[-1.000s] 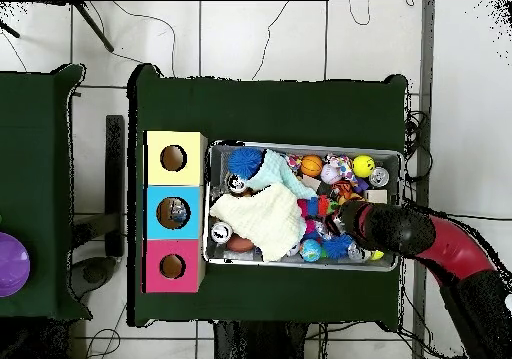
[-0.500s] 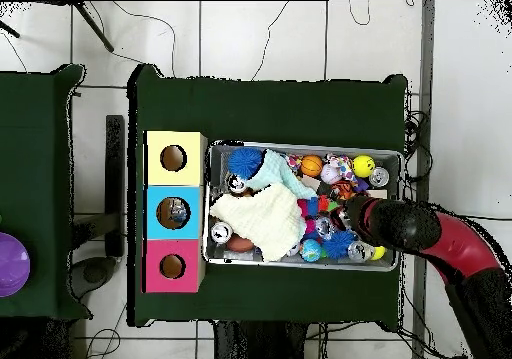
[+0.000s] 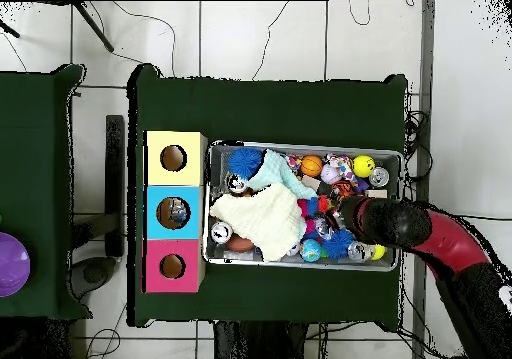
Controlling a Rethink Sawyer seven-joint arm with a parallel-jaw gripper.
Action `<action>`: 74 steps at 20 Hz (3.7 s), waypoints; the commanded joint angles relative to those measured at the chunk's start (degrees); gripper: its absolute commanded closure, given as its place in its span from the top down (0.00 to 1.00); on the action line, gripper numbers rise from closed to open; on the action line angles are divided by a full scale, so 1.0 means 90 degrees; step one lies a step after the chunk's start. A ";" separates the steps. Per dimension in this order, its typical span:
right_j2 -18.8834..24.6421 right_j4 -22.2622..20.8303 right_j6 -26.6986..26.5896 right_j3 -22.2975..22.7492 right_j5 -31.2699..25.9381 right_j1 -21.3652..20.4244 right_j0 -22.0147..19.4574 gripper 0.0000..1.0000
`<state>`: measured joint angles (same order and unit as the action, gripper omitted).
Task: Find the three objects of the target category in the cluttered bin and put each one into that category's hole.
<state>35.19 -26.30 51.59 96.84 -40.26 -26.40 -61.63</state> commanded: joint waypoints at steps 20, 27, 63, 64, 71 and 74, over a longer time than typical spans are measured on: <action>-0.0244 0.0296 0.0035 -0.0517 -0.1286 -0.0099 0.0291 1.00; -0.0281 0.0431 0.0277 -0.0743 -0.1709 -0.0182 0.0582 1.00; -0.0344 0.0257 -0.0145 -0.1271 -0.1847 0.0460 0.0796 1.00; -0.0351 0.0240 -0.0176 -0.1357 -0.1861 0.0533 0.0821 1.00; -0.0372 0.0240 -0.0238 -0.1452 -0.1967 0.0585 0.0853 1.00; -0.0387 0.0253 -0.0230 -0.1444 -0.2061 0.0528 0.0864 1.00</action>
<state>34.05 -23.15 51.59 86.71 -51.17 -23.36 -54.56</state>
